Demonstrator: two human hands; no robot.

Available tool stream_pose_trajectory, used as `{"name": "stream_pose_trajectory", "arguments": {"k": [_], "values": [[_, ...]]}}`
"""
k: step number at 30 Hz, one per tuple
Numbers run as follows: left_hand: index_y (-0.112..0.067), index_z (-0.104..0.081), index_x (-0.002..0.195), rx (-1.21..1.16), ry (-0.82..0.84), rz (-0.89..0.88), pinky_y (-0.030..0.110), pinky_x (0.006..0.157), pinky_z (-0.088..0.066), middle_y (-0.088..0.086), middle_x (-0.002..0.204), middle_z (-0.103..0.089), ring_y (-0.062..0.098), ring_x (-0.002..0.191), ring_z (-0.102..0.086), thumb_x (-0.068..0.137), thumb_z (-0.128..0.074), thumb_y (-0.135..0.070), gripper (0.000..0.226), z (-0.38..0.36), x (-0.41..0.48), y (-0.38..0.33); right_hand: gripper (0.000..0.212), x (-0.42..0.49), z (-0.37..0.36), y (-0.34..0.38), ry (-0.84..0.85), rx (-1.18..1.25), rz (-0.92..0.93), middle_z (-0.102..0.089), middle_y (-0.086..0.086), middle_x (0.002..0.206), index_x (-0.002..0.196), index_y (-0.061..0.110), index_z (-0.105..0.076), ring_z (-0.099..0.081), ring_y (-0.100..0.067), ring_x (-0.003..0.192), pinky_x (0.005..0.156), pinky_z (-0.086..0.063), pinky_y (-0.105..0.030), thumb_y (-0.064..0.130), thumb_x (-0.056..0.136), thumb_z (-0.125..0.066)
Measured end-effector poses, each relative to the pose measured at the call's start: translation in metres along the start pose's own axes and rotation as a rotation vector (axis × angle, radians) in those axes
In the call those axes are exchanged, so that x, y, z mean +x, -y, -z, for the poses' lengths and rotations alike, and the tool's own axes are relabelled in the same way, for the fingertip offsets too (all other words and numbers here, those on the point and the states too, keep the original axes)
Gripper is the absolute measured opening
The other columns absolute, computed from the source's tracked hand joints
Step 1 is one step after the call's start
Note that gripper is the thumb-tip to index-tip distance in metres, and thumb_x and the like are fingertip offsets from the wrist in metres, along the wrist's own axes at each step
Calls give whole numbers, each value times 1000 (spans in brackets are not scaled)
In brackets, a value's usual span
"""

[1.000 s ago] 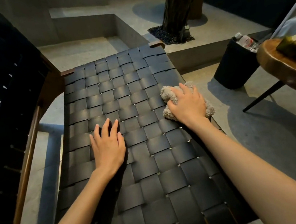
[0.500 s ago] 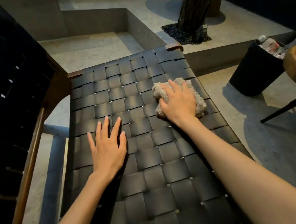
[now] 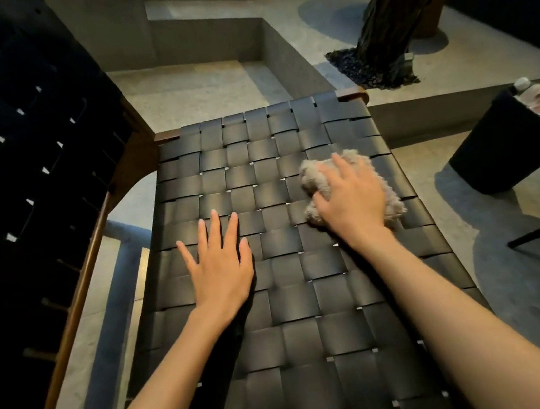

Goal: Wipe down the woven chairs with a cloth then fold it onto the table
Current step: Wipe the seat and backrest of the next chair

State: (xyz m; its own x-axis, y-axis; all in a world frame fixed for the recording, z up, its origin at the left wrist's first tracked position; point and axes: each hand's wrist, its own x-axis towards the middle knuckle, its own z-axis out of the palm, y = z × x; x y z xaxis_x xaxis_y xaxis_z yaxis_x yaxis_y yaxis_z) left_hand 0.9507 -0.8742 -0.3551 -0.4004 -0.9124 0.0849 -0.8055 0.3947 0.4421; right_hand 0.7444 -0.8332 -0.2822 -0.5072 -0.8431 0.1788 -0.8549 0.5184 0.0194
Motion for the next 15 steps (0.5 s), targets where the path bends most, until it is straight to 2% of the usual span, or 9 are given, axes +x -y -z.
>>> {"name": "stream_pose_trajectory", "arguments": {"k": [2, 6, 10, 15], "values": [[-34, -12, 150, -7, -25, -12, 50, 112, 13, -2, 160, 1, 17, 146, 8, 99, -20, -40, 51, 0, 11, -8, 57, 5, 6, -20, -13, -4, -83, -27, -2, 156, 144, 22, -37, -22, -34, 141, 115, -18, -44, 44, 92, -46], [-35, -12, 150, -23, -1, -44, 50, 114, 10, -2, 160, 2, 19, 146, 7, 100, -21, -41, 51, -5, 40, -18, 56, 31, 4, -28, -24, 30, -189, -21, -2, 158, 147, 27, -30, -13, -36, 144, 117, -10, -44, 43, 94, -42], [-39, -11, 149, -4, 11, -38, 51, 114, 7, 2, 160, -1, 26, 146, 7, 98, -22, -47, 53, -8, 67, -12, 56, 69, 4, -29, -19, 73, -202, -19, -3, 158, 148, 30, -28, -10, -38, 144, 117, -10, -46, 44, 95, -39], [-28, -16, 150, -43, -49, -51, 45, 116, 5, 1, 159, -9, 24, 146, 1, 97, -28, -46, 57, -8, 81, -4, 56, 97, -7, -18, -97, 92, -199, -26, -2, 156, 147, 28, -33, -14, -36, 143, 117, -11, -46, 42, 93, -42]]}}
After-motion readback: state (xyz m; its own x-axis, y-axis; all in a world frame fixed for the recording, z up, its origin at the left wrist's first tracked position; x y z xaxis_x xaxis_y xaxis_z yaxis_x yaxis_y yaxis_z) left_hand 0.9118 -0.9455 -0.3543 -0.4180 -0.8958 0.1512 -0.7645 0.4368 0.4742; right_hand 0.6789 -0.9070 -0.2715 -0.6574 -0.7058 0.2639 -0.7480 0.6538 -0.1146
